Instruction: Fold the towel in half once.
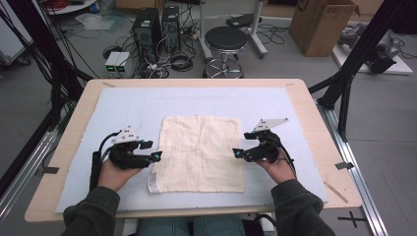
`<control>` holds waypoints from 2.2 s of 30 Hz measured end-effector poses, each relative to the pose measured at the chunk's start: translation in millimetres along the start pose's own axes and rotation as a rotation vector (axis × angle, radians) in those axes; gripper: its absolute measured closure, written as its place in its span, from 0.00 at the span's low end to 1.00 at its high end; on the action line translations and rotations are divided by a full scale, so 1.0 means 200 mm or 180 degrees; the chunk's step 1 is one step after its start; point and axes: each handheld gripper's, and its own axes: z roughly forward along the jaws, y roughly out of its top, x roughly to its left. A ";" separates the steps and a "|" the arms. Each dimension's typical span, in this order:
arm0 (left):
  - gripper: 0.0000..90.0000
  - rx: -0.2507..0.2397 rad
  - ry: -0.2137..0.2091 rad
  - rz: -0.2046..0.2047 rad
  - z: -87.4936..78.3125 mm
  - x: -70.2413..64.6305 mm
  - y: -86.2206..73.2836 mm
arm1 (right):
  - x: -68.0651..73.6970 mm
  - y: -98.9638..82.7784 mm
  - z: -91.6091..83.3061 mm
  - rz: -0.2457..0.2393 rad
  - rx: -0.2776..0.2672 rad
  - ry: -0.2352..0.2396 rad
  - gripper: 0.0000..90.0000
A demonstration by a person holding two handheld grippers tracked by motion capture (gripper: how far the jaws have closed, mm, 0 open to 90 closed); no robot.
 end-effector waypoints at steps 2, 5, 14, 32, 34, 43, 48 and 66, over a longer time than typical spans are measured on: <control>0.47 0.0017 -0.0002 0.0016 0.02 0.03 0.04 | -0.02 0.04 0.00 -0.0019 0.0014 -0.0034 0.16; 0.48 0.0024 0.0009 0.0015 0.05 0.06 0.10 | -0.06 0.09 0.02 -0.0060 0.0050 -0.0099 0.16; 0.50 0.0055 -0.0030 -0.0110 0.12 0.16 0.23 | -0.17 0.24 0.02 -0.0032 0.0009 -0.0140 0.20; 0.53 0.0079 0.0270 -0.0277 0.32 0.36 0.24 | -0.38 0.31 0.16 0.0142 0.0040 -0.0280 0.35; 0.54 0.0142 0.0288 -0.0284 0.36 0.37 0.22 | -0.39 0.30 0.17 0.0168 0.0049 -0.0284 0.36; 0.58 0.0113 0.0562 -0.0372 0.47 0.43 0.18 | -0.45 0.26 0.24 0.0265 0.0170 -0.0345 0.42; 0.65 0.0181 0.0637 -0.0539 0.52 0.47 0.15 | -0.47 0.23 0.27 0.0305 0.0263 -0.0418 0.48; 0.97 0.0314 0.0687 -0.0455 0.57 0.45 0.13 | -0.47 0.18 0.40 0.0419 0.0685 -0.0474 0.93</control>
